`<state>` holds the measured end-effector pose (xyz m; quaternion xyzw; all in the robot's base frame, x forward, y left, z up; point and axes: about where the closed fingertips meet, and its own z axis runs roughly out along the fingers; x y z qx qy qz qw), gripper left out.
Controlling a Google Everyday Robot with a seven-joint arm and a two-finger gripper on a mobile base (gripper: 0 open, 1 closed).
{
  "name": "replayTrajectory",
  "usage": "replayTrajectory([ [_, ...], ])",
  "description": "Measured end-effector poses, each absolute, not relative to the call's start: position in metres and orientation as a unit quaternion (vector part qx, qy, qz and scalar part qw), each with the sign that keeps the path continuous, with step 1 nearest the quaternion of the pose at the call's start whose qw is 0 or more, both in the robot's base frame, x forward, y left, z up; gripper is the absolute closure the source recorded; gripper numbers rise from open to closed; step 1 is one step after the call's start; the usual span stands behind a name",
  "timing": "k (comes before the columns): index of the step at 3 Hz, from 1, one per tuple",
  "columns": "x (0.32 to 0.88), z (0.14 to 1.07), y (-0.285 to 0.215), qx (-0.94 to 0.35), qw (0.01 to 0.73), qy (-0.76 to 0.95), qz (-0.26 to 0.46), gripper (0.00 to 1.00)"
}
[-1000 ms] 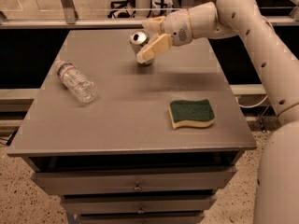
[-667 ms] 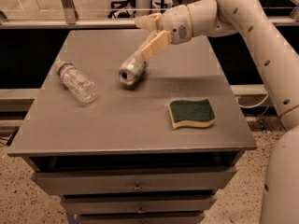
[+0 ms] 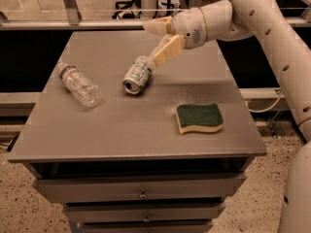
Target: Knock 7up can over
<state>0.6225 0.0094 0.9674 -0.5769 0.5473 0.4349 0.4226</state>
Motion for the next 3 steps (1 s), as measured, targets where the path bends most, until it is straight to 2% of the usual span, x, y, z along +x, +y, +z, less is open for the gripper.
replayTrajectory([
  [2,0.669,0.981,-0.064,-0.572,0.479,0.561,0.359,0.0],
  [3,0.669,0.981,-0.064,-0.572,0.479,0.561,0.359,0.0],
])
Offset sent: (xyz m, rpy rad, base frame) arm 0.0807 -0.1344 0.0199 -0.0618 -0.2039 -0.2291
